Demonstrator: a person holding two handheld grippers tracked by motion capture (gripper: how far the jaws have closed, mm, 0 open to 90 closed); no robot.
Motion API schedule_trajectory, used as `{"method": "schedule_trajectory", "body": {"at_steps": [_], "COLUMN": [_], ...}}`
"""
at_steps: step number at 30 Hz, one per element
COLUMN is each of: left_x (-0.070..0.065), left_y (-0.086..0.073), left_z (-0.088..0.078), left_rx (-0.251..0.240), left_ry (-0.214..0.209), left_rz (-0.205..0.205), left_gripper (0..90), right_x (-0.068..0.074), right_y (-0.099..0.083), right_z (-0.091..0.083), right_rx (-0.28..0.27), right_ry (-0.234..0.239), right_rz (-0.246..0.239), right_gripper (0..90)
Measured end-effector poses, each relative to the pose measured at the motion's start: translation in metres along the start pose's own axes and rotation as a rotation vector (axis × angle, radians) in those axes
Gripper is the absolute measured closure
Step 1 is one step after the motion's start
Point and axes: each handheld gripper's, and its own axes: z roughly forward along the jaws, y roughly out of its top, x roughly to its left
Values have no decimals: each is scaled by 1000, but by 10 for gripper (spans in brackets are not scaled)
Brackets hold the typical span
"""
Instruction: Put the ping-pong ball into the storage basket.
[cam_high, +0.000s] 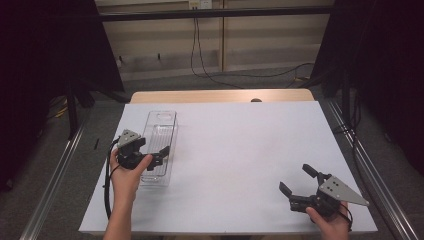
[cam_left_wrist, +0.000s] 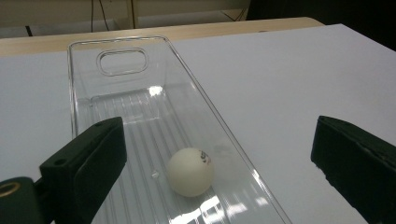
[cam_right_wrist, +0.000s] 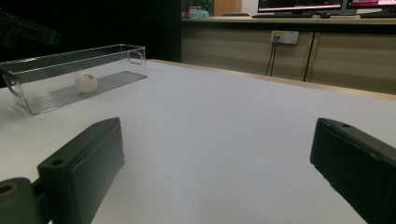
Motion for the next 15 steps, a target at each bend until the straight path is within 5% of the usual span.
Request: {"method": "schedule_trajectory", "body": {"at_steps": [15], "left_x": [-3], "left_y": [-1], "left_z": [-8], "left_rx": [-67], "left_ry": [-23], "left_rz": [16], "left_gripper": [34], "right_x": [-1], "right_y": [0], "right_z": [-1], "right_rx": [0], "right_ry": [7], "right_rz": [-1], "right_gripper": [24]}}
